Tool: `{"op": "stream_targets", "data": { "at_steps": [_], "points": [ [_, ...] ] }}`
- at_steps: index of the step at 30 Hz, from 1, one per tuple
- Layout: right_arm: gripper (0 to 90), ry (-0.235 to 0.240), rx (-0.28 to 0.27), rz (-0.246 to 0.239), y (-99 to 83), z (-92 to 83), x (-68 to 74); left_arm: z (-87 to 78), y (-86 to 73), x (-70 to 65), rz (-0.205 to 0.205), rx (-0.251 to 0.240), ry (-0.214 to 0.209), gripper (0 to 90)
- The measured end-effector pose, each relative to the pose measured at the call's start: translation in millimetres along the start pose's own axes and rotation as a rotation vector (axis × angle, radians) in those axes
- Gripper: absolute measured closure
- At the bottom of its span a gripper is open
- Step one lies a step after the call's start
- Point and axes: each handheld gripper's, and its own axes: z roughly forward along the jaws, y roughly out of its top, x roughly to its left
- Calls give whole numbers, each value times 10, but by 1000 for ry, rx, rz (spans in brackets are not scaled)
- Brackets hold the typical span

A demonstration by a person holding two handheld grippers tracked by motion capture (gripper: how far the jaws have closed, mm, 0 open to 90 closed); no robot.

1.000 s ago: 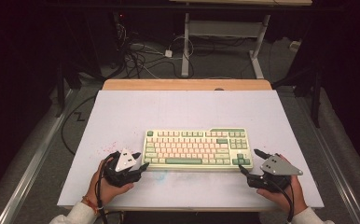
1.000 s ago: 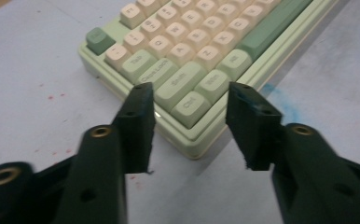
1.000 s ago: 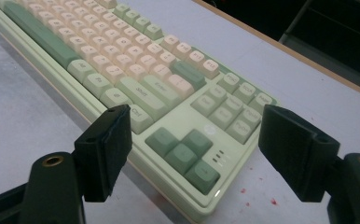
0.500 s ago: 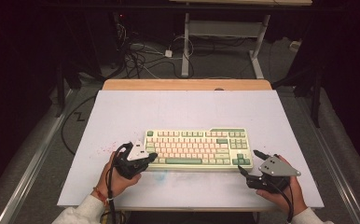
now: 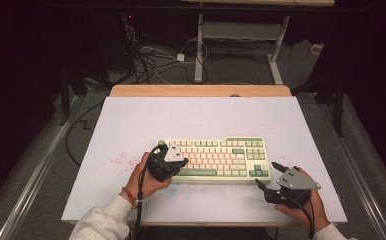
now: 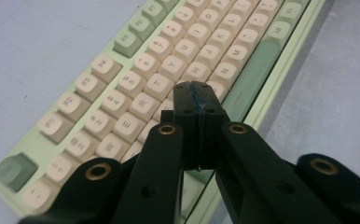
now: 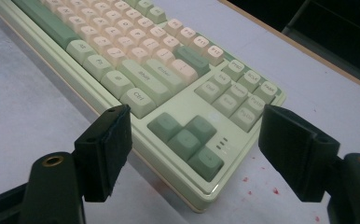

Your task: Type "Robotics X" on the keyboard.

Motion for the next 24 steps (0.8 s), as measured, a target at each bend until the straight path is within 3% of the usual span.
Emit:
{"op": "stream_targets", "data": {
  "at_steps": [10,16,18,24],
  "points": [
    [258,4,16,-18,-10,22,11,267,163,-86,42,43,-37,872],
    [259,7,20,-22,-16,29,10,364,170,-99,57,90,-24,874],
    [259,7,26,-24,-18,33,14,370,160,-89,48,80,-31,874],
    [259,4,19,-24,-14,23,9,240,173,-85,55,30,0,863]
  ]
}}
